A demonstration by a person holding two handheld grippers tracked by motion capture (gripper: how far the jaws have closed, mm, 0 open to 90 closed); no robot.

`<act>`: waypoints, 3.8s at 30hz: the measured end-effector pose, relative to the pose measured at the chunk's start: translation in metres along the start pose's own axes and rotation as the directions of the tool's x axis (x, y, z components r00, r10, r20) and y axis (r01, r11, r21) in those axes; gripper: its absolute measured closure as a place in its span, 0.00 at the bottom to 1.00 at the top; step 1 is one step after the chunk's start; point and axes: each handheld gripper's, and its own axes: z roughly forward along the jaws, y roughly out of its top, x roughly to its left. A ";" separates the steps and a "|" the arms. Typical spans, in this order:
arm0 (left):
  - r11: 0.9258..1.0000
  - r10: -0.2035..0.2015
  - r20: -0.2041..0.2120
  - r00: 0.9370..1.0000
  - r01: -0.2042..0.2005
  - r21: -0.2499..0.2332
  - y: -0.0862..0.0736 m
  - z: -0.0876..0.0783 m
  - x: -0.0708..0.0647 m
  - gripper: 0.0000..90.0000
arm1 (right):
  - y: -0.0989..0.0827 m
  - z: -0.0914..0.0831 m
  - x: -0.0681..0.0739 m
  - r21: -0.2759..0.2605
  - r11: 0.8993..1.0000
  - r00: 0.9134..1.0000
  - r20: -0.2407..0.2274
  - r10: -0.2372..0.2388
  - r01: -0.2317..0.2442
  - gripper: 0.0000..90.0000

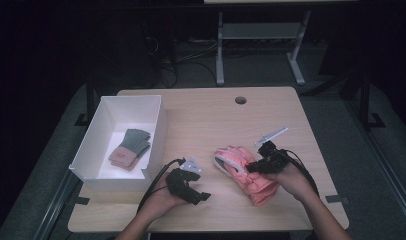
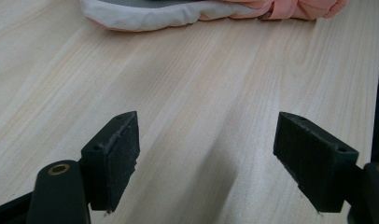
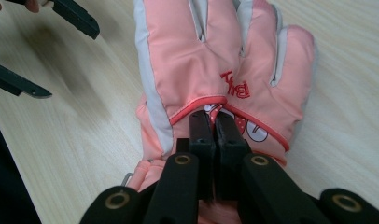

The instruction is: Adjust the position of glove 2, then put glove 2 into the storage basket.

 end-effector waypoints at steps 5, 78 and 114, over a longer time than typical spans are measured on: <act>1.000 0.000 -0.008 1.000 0.000 -0.014 0.001 -0.003 0.001 0.32 | -0.001 -0.001 0.000 -0.020 1.000 1.000 -0.015 -0.009 0.008 0.86; 0.994 -0.085 0.086 0.993 0.091 -0.062 0.057 0.034 0.044 1.00 | -0.064 0.024 0.031 -0.113 0.977 0.967 -0.161 -0.199 0.182 1.00; 0.986 -0.079 0.046 0.996 0.085 -0.143 0.077 -0.023 0.044 0.38 | -0.047 0.006 0.014 -0.270 0.952 0.989 0.032 -0.143 0.146 1.00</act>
